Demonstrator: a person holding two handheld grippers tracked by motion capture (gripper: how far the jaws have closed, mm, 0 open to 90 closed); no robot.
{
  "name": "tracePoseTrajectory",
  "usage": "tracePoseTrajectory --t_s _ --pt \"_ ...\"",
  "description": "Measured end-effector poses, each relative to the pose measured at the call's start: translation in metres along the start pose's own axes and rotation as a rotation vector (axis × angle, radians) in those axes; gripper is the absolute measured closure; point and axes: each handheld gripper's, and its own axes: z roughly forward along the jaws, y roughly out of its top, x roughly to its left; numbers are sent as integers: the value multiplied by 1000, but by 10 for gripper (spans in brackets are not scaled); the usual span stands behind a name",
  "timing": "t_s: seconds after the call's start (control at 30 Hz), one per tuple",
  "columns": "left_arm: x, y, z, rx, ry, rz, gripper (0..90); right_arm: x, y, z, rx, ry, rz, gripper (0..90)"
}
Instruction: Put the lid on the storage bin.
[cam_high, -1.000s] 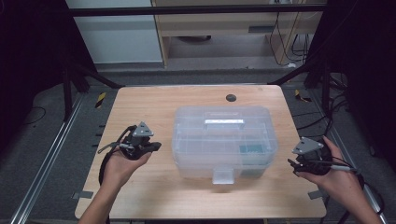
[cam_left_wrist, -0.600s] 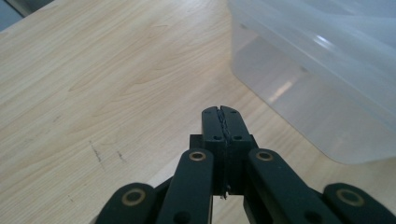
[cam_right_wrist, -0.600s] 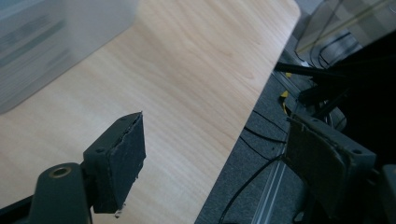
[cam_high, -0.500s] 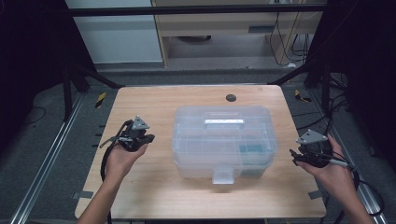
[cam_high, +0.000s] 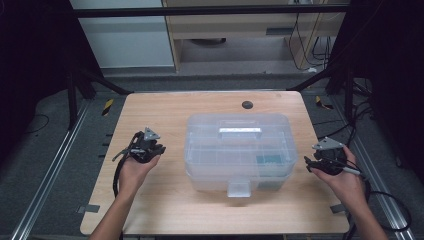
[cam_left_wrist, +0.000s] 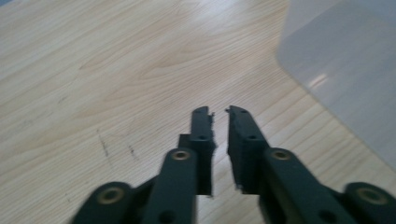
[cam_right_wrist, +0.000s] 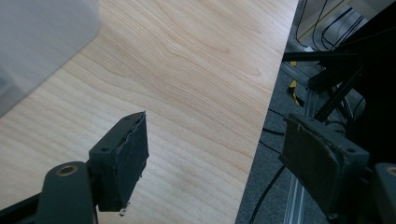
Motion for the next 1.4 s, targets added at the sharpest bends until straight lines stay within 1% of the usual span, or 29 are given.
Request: tracePoseTrajectory --t_s 0.03,0.07,0.1,0.17,0.2,0.23,0.27,0.33,0.4,0.43,0.47,0.5,0.53,0.57,0.6,0.63,0.7,0.77,0.83,1.0,1.03,1.07,1.1,1.13,1.17,1.27,1.33,1.37,1.4 --pt "2 -2 3 7 11 -11 551 -1 0 7 4 2 5 212" --pt "3 -4 6 6 20 -27 551 -1 0 7 4 2 5 212" --pt "5 -6 9 7 31 -37 464 -2 0 10 6 4 13 196" --pt "9 -9 15 17 38 -66 305 -5 0 18 0 3 36 147" --pt "11 -11 18 14 42 -81 256 -5 0 21 -4 7 61 130" --pt "12 -13 20 14 46 -94 172 -7 0 28 -9 20 99 97" --pt "14 -14 22 13 48 -107 172 -7 0 28 -9 20 99 97" --pt "16 -17 28 24 58 -130 99 -8 1 34 -20 31 121 80" --pt "17 -19 32 24 59 -137 86 -7 2 41 -21 41 141 74" --pt "18 -21 34 23 57 -142 83 -6 3 48 -18 46 171 76" --pt "19 -22 36 20 56 -148 83 -6 3 48 -18 46 171 76" --pt "20 -23 38 15 53 -157 82 -6 3 52 -33 47 189 90" --pt "21 -25 40 6 48 -169 82 -6 3 52 -33 47 189 90" --pt "21 -27 41 5 47 -177 76 -5 3 56 -41 70 221 88" --pt "22 -28 43 6 46 -182 76 -5 3 56 -41 70 221 88" --pt "22 -30 46 6 47 -186 74 -5 4 58 -40 81 229 88" --pt "21 -33 50 17 50 -180 71 -3 4 61 -36 87 229 88" --pt "21 -35 53 11 56 -177 73 -2 3 65 -34 96 238 87" --pt "20 -38 54 -7 53 -186 70 -1 2 70 -41 116 270 88" --pt "26 -43 58 -53 49 -209 56 2 1 75 -34 130 281 84" --pt "27 -43 58 -61 50 -212 53 3 0 78 -48 139 304 78" --pt "28 -43 58 -59 54 -214 53 3 0 78 -48 139 304 78" --pt "28 -43 59 -56 55 -212 41 3 -1 80 -54 154 334 71" --pt "28 -43 59 -58 56 -215 41 3 -1 80 -54 154 334 71" --pt "28 -43 59 -52 59 -217 27 2 0 82 -36 176 368 38" --pt "28 -43 59 -50 61 -226 13 3 0 83 -28 168 368 23" --pt "28 -44 59 -49 61 -230 11 5 0 82 -20 157 388 13" --pt "27 -44 58 -47 71 -233 7 7 1 82 -11 134 403 3" --pt "27 -44 58 -47 71 -233 3 7 1 82 -11 134 403 3"
